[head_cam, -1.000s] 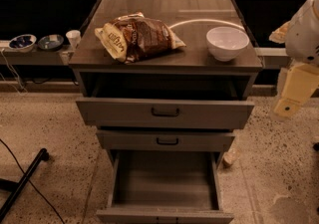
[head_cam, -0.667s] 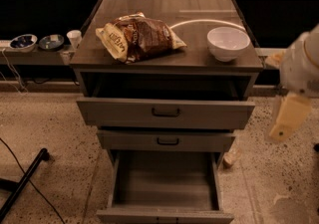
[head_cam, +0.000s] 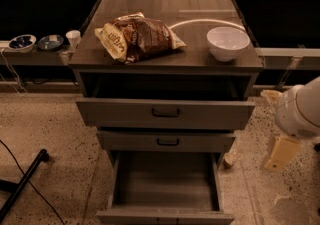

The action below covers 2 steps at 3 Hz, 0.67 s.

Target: Close bottom drawer

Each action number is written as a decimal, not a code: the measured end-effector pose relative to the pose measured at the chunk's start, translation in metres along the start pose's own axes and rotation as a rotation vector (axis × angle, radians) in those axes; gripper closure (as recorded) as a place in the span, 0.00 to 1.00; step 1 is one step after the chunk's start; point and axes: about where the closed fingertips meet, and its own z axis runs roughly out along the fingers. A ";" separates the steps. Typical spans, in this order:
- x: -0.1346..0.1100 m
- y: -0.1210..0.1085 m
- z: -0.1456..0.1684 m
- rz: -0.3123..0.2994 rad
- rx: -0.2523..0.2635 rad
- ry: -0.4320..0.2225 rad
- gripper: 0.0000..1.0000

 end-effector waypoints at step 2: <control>-0.006 0.047 0.064 0.005 -0.154 -0.071 0.00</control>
Offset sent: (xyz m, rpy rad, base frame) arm -0.1193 0.0705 -0.2657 0.2689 0.0500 0.1500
